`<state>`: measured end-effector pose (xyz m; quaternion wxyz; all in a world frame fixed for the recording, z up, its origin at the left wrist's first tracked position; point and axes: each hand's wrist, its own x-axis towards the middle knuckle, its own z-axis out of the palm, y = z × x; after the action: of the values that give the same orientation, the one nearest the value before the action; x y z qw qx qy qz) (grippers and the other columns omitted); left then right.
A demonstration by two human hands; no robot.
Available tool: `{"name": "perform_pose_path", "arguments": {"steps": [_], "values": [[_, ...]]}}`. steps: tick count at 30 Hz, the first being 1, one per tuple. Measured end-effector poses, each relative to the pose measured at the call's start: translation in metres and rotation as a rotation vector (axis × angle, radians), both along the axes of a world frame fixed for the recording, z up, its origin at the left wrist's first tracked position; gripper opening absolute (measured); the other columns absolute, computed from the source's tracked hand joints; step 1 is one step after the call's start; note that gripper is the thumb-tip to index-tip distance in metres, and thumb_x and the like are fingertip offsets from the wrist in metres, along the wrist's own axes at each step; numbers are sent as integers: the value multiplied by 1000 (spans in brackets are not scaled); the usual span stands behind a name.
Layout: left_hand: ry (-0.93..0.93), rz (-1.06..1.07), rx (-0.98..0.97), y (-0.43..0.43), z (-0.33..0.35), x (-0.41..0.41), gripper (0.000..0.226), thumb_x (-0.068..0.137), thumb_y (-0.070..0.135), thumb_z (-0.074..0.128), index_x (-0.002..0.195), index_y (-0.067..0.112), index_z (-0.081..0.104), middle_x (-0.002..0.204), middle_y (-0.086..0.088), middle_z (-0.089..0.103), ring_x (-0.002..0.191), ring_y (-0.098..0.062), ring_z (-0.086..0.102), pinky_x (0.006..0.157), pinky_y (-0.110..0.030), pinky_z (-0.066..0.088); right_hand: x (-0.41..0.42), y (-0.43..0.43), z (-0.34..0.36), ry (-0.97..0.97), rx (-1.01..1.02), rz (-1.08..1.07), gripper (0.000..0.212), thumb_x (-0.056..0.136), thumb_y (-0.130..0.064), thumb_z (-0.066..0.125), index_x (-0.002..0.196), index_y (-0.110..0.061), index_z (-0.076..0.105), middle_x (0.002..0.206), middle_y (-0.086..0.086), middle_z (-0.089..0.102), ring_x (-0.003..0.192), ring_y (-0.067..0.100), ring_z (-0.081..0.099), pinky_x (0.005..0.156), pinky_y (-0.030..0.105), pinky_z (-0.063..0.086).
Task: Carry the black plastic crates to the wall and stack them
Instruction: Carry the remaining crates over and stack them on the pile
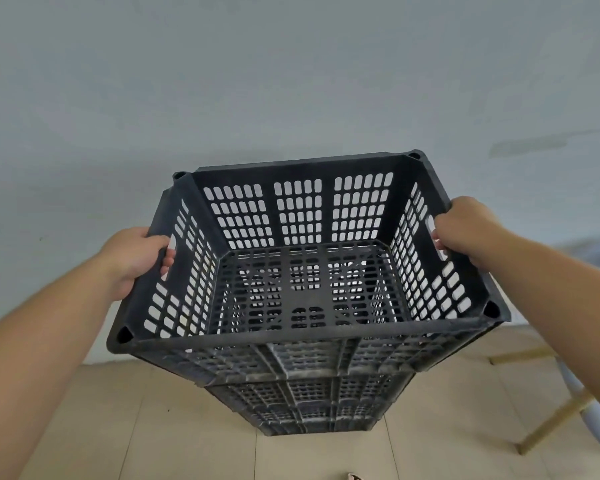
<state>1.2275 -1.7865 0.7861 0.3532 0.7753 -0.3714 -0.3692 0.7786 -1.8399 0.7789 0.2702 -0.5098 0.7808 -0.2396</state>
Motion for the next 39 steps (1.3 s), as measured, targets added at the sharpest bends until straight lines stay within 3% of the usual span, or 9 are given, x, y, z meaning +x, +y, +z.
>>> {"name": "perform_pose_path", "arguments": {"steps": [9,13,17,21,25,29,31,35,39], "values": [[23,-17,41,-47,-16,10,18,106,11,47,101,7,64,82,-12,61,65,-20,53,63,-33,49,12,-37,-10,167,81,33,11,82,2,55,87,6,64,75,22,69,68,36,67,54,29,48],[-11,-21,59,-54,-27,15,19,105,12,47,107,4,64,83,-12,62,64,-20,53,62,-34,48,13,-48,-12,274,132,96,13,83,3,55,82,8,67,74,22,70,61,32,62,50,27,42],[-151,-69,80,-56,-32,15,21,107,14,41,115,8,60,88,-11,63,68,-20,54,62,-32,49,20,-48,-4,478,290,259,17,91,2,59,92,8,75,92,16,70,85,31,69,65,31,52],[-143,-110,148,-60,-29,21,25,107,12,38,124,3,54,90,-14,60,67,-21,53,61,-35,50,29,-42,9,602,339,338,11,92,-13,71,88,-5,78,74,0,55,75,18,57,68,27,45],[-152,-136,173,-60,-28,23,25,106,6,37,124,-2,52,89,-17,56,65,-22,49,61,-35,49,34,-38,15,685,365,422,25,93,-22,73,111,-5,77,76,-2,51,88,20,56,67,25,43],[-158,-122,170,-58,-33,26,24,107,11,38,125,3,50,92,-16,59,68,-23,52,69,-39,51,31,-37,10,666,370,399,23,94,-24,71,108,-8,79,92,5,66,84,20,58,56,21,40],[-164,-122,176,-55,-34,27,21,108,12,38,124,4,47,92,-16,59,70,-24,52,72,-40,52,28,-38,3,618,362,344,16,96,-15,67,93,-1,76,88,9,68,74,23,60,52,21,39],[-143,-140,186,-54,-31,25,16,109,11,37,122,5,44,91,-16,57,68,-23,51,64,-35,49,31,-44,2,516,299,275,16,93,-8,67,86,-1,81,83,7,72,63,16,57,64,27,46],[-152,-152,150,-62,-32,30,21,106,8,38,124,1,47,95,-17,58,69,-23,51,67,-38,50,25,-44,-9,289,250,155,34,96,-1,50,69,4,70,45,2,66,61,22,66,56,27,46]]}}
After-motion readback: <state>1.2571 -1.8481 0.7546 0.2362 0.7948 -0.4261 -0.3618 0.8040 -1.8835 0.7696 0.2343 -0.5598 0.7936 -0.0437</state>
